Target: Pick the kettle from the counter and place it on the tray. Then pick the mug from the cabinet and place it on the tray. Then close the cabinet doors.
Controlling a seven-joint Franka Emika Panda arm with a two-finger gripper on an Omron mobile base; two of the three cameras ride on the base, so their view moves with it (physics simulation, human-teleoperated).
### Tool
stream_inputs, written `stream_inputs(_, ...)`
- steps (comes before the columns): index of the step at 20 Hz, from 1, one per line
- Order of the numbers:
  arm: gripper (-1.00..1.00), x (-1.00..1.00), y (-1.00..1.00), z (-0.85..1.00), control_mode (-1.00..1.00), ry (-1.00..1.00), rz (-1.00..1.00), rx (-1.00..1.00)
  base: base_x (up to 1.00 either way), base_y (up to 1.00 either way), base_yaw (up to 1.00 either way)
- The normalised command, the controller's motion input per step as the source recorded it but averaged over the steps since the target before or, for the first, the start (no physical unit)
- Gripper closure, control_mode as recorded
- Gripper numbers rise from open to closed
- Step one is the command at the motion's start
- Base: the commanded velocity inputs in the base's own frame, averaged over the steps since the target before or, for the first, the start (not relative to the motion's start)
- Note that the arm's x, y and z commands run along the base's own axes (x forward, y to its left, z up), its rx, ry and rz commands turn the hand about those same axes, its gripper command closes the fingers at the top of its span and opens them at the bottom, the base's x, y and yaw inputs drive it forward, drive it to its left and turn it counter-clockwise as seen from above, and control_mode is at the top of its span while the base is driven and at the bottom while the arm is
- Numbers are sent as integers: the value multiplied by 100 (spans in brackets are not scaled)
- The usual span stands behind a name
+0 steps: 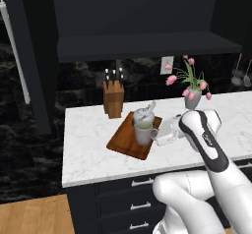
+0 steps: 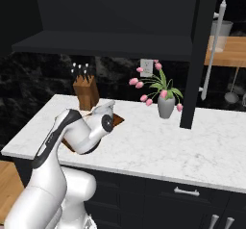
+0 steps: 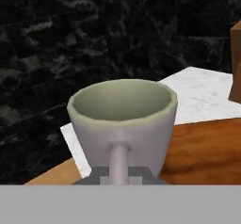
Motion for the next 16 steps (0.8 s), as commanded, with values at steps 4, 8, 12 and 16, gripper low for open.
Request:
stream_inputs(4,100,43,0,-26,-100,0,0,-3,0,0,0)
stream_inputs(8,100,27,3,-44,-100,0,0,-3,0,0,0)
stream_inputs(12,100,21,2,-43,-100,0,0,0,0,0,0)
stream_inputs(16,100,19,20,-37,-100,0,0,0,0,0,0)
